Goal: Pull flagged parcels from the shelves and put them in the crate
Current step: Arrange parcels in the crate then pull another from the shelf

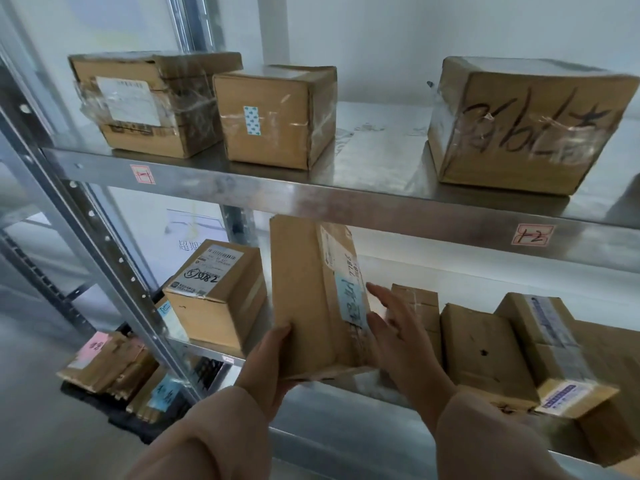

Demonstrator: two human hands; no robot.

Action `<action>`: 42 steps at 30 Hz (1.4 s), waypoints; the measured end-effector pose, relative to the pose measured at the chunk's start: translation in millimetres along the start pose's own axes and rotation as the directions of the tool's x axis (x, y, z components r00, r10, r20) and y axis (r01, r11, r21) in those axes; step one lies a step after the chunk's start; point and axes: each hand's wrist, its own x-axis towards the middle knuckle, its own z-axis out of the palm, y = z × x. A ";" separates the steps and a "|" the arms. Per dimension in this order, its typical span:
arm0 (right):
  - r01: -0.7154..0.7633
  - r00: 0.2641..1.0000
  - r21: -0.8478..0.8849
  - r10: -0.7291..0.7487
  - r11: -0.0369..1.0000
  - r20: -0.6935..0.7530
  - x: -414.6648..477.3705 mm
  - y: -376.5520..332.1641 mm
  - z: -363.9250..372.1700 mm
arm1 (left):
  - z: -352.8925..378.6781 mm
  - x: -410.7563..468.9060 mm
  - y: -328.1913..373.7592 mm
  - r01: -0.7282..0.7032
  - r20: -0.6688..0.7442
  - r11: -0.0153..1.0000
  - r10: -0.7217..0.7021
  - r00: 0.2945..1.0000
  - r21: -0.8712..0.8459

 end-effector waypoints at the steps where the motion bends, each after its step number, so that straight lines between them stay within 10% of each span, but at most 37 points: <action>1: -0.038 0.999 0.042 0.037 0.998 0.015 0.7 1.5 -1.5 | -2.1 -3.8 -0.1 0.019 0.009 0.999 -0.019 1.000 -0.027; 5: -0.273 0.950 0.366 0.189 0.890 0.249 -6.9 3.4 -3.5 | -7.0 -18.2 0.2 0.093 0.067 0.992 -0.088 0.994 -0.090; 9: -0.209 0.975 0.382 0.162 0.900 0.153 -27.7 9.9 3.6 | -9.9 -31.6 -2.1 -0.120 0.039 0.981 0.115 0.993 0.152; 20: -0.125 0.981 -0.098 0.109 0.987 -0.158 -129.6 7.5 81.3 | -87.5 -78.1 -0.3 -0.264 0.320 0.742 0.070 0.945 0.616; 28: -0.233 0.970 -0.257 0.204 0.938 -0.136 -215.3 -0.9 197.5 | -218.4 -126.2 5.0 -0.191 0.391 0.785 -0.070 0.918 0.589; 42: -0.180 0.939 -0.334 0.262 0.925 0.222 -200.7 -13.1 377.4 | -418.4 -135.8 35.0 -0.027 0.036 0.777 0.006 0.999 0.630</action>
